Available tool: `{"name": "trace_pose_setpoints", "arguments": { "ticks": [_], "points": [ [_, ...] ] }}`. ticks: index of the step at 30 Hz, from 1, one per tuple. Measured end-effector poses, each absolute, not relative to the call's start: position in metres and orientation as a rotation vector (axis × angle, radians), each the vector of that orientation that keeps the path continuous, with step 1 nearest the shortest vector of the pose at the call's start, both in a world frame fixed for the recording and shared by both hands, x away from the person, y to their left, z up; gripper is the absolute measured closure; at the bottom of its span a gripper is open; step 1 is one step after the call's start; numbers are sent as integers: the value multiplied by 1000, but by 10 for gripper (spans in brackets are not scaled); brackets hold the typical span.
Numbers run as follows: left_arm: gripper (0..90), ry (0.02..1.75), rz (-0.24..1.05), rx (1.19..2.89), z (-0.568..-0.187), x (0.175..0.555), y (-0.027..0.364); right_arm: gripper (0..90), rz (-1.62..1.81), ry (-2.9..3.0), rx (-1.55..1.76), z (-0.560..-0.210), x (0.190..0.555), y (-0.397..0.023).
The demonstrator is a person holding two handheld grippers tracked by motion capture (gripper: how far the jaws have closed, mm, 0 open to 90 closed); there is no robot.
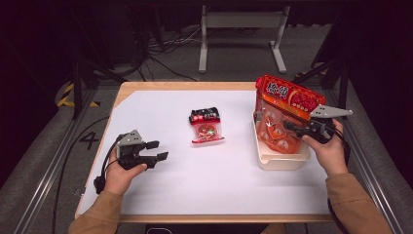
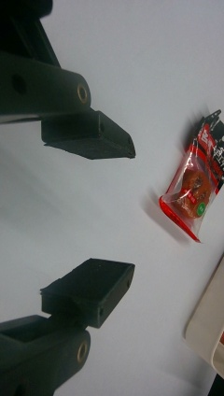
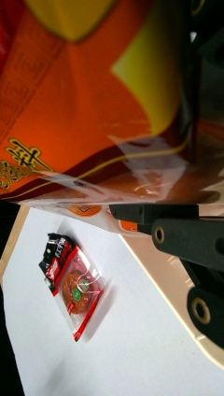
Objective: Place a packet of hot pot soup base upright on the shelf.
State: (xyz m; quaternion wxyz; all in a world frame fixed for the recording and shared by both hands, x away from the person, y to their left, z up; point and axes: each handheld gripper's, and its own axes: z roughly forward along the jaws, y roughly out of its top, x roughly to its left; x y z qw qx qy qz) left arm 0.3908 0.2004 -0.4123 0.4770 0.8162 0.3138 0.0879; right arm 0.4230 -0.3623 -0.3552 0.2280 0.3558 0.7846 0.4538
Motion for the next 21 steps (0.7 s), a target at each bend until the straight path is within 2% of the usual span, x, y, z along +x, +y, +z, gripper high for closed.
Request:
{"name": "trace_pose_setpoints", "arguments": {
  "ticks": [5, 9, 14, 18, 21],
  "points": [
    [394, 771, 217, 1991, -412, 390, 202, 681, 1255, 2137, 1017, -353, 420, -363],
    [391, 777, 211, 1991, -413, 390, 204, 506, 1250, 2061, 1057, -351, 421, -368],
    [384, 779, 214, 1992, -413, 391, 204, 352, 1292, 2012, 1113, -346, 417, -375],
    [382, 781, 212, 1993, -413, 391, 203, 296, 1271, 1990, 1122, -342, 409, -378],
    [381, 777, 217, 1991, -412, 391, 203, 296, 1256, 1962, 1133, -340, 403, -380]
  ]
}}
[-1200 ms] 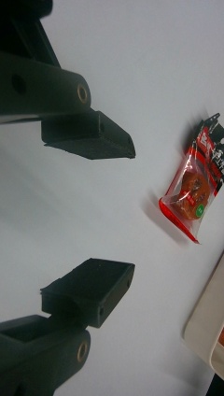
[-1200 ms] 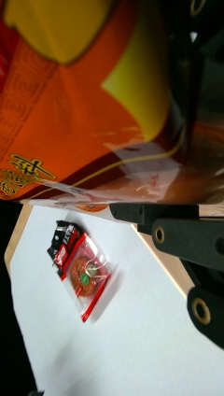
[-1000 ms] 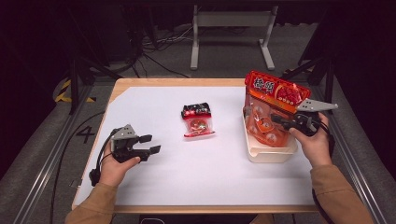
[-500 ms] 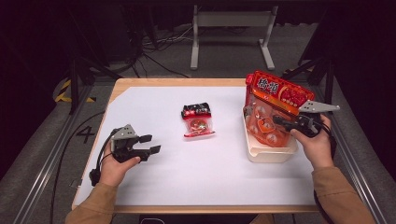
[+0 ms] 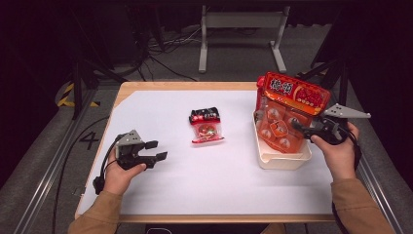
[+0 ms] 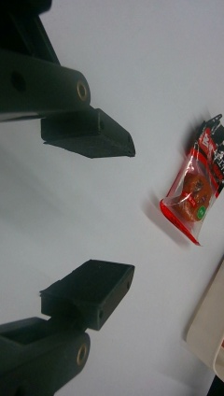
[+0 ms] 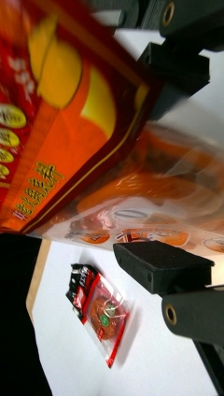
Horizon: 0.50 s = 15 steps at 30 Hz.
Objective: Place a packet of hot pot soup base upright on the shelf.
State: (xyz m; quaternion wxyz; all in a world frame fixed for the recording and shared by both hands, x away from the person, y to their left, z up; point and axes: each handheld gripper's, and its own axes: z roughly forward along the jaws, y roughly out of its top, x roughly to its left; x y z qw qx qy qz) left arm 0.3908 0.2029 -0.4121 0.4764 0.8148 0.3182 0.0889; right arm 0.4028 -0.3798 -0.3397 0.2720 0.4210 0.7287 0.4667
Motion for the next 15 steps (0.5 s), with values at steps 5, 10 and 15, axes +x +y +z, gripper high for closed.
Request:
{"name": "trace_pose_setpoints", "arguments": {
  "ticks": [5, 10, 15],
  "points": [
    [379, 779, 216, 1990, -413, 391, 204, 297, 1254, 1914, 1154, -336, 382, -382],
    [378, 784, 217, 1989, -413, 392, 204, 284, 1246, 1902, 1137, -332, 364, -379],
    [371, 786, 220, 1988, -413, 392, 204, 276, 1221, 1884, 1168, -329, 347, -377]
  ]
}}
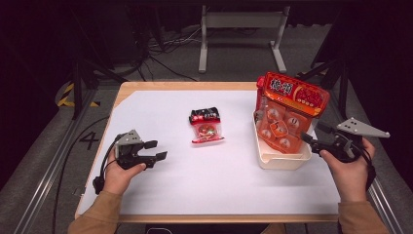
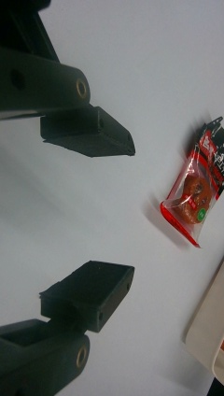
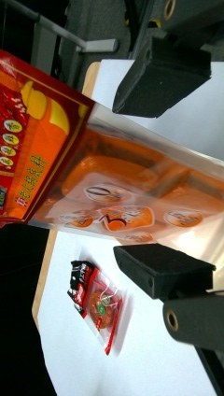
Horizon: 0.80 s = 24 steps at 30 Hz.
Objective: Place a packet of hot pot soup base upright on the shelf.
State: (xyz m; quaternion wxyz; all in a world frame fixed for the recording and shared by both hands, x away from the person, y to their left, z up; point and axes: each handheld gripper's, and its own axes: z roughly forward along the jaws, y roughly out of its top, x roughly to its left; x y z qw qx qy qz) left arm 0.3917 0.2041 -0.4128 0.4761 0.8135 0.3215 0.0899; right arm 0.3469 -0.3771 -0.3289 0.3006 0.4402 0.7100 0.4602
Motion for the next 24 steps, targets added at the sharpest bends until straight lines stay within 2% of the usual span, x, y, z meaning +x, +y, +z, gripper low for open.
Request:
{"name": "trace_pose_setpoints", "arguments": {
  "ticks": [8, 24],
  "points": [
    [358, 794, 211, 1983, -412, 391, 203, 270, 1285, 1954, 1060, -326, 326, -356],
    [333, 782, 222, 1943, -409, 392, 202, 279, 1478, 2173, 773, -340, 322, -307]
  ]
}}
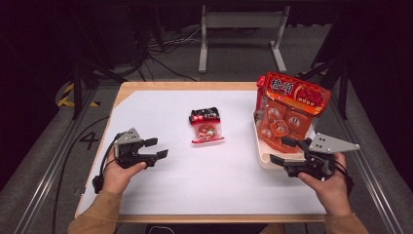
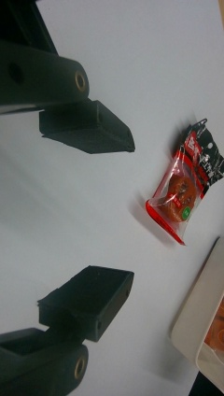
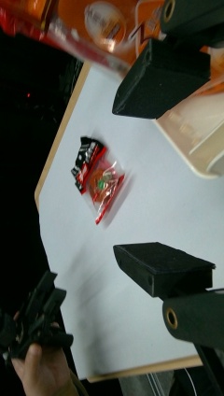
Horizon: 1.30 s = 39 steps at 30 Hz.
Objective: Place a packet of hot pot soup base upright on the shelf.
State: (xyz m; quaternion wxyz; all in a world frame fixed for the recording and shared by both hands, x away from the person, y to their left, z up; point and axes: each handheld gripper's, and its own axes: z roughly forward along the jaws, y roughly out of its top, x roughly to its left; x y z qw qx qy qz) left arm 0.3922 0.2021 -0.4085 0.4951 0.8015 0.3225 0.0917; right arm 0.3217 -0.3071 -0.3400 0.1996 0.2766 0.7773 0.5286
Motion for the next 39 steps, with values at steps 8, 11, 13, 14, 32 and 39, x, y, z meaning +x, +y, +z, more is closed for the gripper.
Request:
{"name": "trace_pose_setpoints", "arguments": {
  "ticks": [8, 11, 13, 14, 32, 39],
  "points": [
    [311, 798, 209, 1929, -406, 394, 203, 300, 1540, 2214, 694, -345, 321, -288],
    [309, 803, 207, 1925, -406, 395, 202, 316, 1549, 2227, 674, -348, 322, -283],
    [308, 806, 214, 1925, -405, 395, 202, 328, 1554, 2237, 666, -351, 323, -280],
    [308, 808, 228, 1925, -404, 395, 202, 328, 1554, 2237, 666, -351, 323, -280],
    [266, 832, 245, 1893, -391, 435, 184, 382, 1603, 2300, 562, -375, 330, -258],
    [258, 839, 230, 1890, -392, 453, 169, 395, 1612, 2292, 560, -380, 330, -257]
  ]
}}
